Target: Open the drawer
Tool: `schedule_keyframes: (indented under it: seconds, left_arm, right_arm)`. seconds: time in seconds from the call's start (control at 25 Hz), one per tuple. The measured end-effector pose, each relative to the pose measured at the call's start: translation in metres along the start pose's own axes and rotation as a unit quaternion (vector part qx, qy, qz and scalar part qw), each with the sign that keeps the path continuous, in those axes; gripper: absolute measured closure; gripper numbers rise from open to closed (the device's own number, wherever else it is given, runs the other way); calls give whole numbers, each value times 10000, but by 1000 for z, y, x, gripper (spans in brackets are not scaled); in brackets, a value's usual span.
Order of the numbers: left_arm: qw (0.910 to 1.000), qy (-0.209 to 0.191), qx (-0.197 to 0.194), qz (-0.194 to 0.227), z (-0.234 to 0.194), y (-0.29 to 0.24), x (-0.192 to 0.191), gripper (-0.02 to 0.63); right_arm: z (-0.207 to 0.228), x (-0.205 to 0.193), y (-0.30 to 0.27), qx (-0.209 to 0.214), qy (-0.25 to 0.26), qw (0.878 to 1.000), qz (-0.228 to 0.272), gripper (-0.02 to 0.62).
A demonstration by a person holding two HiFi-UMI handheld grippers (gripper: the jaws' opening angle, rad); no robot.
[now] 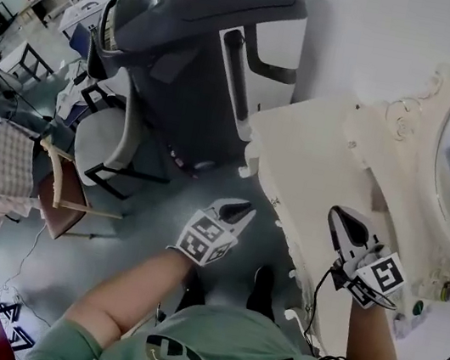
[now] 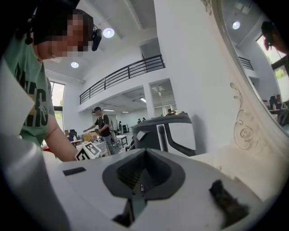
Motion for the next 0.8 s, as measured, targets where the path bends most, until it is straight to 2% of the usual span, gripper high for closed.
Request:
schedule_keyframes:
  seconds: [0.12, 0.44, 0.52, 0.8]
  left_arm:
    - [9995, -31, 144, -281, -17, -21, -27, 500]
    - [9959, 122, 224, -864, -54, -87, -86, 419]
    - [9932, 126, 199, -1142, -62, -103, -104, 403]
    - [9822, -425, 296, -1806, -84, -151, -131, 388]
  right_arm:
    - [2, -16, -15, 214, -57, 9997, -40, 589]
    - [-3, -40, -35, 544, 47, 9985, -59, 589]
    - [-4, -45, -36, 545, -34, 9985, -60, 589]
    - [8, -67, -25, 511, -211, 9983, -166, 588]
Point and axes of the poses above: the fingertips, and each gripper's own axes: y backward along the fingers, z to its right, x out of its top, the point moved 1 cm from there along y, backward along the fingers, and after that the axes turned 15 degrees about -x, right-handed, at the moved point
